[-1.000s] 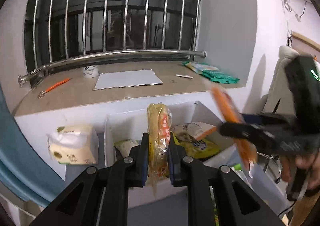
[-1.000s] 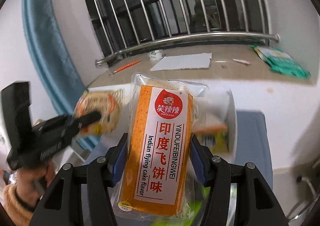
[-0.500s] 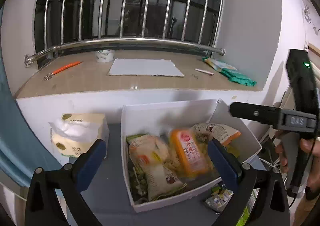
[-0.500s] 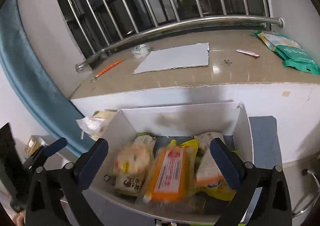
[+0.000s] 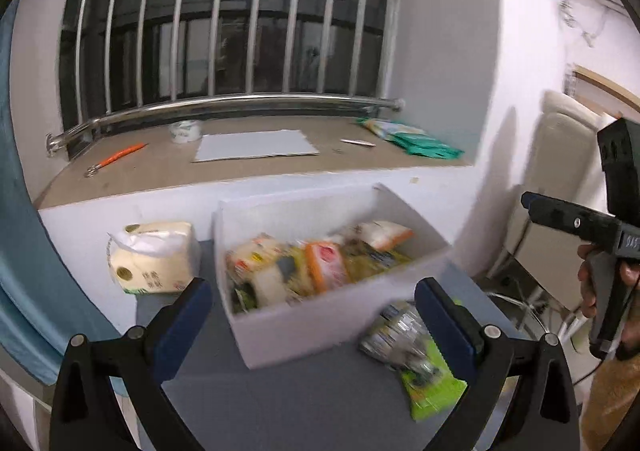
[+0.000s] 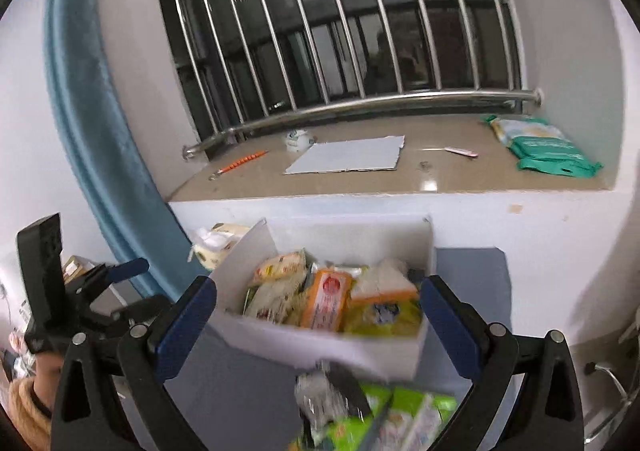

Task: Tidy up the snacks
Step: 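Reach the right gripper to the clear round jelly cup and grasp it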

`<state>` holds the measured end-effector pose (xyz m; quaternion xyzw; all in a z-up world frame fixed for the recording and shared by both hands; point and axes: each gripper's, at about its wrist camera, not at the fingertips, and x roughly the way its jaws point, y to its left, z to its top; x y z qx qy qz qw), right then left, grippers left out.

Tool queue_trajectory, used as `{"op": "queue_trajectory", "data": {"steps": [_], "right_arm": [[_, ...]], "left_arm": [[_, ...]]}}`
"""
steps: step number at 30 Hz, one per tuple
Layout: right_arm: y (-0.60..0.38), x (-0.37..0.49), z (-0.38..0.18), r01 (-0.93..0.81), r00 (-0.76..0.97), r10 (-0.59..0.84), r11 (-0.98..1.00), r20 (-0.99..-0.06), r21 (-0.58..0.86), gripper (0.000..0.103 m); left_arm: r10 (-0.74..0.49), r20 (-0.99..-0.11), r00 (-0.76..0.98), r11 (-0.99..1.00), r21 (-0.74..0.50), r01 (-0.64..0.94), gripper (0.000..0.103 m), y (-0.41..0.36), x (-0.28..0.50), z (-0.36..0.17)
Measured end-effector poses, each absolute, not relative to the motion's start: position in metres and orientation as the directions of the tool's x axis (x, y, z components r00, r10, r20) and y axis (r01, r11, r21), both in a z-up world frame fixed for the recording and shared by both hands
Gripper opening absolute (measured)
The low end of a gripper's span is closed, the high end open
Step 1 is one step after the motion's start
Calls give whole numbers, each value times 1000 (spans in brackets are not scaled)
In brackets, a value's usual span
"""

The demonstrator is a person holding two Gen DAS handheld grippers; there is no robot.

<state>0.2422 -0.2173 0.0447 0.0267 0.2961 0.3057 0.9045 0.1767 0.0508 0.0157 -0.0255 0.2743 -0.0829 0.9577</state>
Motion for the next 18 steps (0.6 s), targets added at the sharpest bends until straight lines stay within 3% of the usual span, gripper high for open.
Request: {"op": "queue_trajectory", "data": {"steps": [3, 11, 18], "right_arm": [[-246, 203, 32, -523, 654, 548, 826, -522, 211, 103], [-304, 125, -27, -429, 672, 476, 875, -567, 226, 103], [-315, 105, -77, -380, 622, 399, 906, -674, 185, 103]], "left_arm": [[-189, -511, 838, 981, -68, 180, 103, 32, 145, 9], [-256, -535, 805, 967, -150, 207, 103, -1, 91, -28], [-289, -536, 793, 957, -190, 220, 103, -12, 74, -42]]}}
